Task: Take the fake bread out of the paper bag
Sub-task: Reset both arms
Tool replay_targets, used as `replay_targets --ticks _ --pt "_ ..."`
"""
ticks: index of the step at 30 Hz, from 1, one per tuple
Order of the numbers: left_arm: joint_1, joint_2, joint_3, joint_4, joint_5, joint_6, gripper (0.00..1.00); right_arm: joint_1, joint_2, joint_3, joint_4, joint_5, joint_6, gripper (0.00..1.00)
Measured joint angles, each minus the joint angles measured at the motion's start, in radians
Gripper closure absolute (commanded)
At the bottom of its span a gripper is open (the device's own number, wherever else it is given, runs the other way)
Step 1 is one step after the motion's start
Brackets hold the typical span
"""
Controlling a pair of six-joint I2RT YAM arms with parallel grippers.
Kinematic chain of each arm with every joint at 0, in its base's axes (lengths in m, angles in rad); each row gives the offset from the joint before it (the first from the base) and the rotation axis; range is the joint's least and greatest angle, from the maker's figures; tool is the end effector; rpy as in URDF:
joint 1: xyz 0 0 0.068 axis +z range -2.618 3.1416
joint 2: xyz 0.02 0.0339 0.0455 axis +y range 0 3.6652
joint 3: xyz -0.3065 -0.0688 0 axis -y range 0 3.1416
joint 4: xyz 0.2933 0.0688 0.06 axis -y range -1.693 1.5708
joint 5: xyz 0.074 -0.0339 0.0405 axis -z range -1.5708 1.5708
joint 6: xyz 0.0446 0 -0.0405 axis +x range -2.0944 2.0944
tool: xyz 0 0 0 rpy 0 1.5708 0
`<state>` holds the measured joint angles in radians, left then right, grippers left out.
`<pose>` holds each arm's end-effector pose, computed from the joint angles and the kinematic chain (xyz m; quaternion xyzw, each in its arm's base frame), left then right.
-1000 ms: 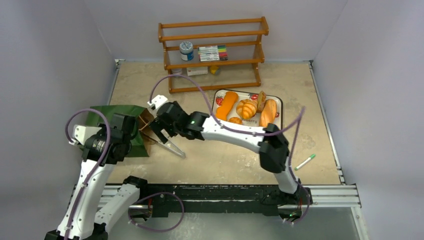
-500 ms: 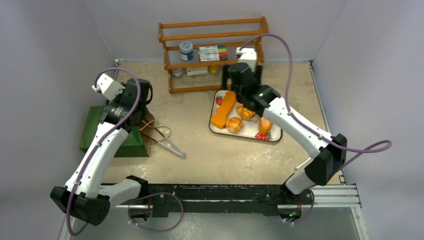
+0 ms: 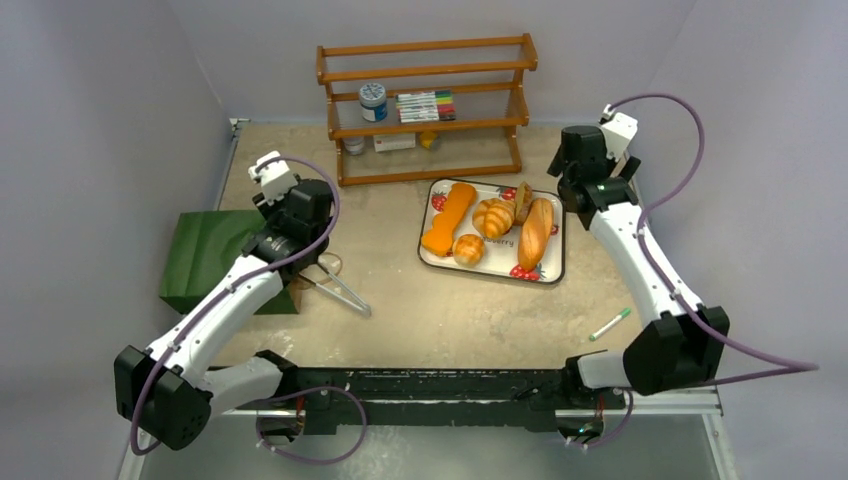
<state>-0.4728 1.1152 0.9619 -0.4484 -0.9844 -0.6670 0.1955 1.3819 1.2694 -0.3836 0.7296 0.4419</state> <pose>0.2533 -0.0878 0.3474 -0.2947 0.7548 0.1306 0.5713 0.3540 0.0398 0.3902 0.2799 0.7740 -0.1412 0.5501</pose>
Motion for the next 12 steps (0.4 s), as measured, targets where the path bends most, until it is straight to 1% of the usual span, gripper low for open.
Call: replay_targets --ticks 3,8,12 --pt "0.000 -0.010 -0.022 0.045 0.000 0.026 0.57 0.014 -0.035 0.007 -0.048 0.008 0.065 0.00" --pt "0.000 -0.045 -0.067 0.099 0.000 0.031 0.57 0.017 -0.029 0.010 -0.171 0.015 0.176 0.01" --pt "0.000 -0.055 -0.088 0.118 -0.004 0.034 0.57 0.017 -0.035 0.010 -0.224 0.032 0.216 0.00"
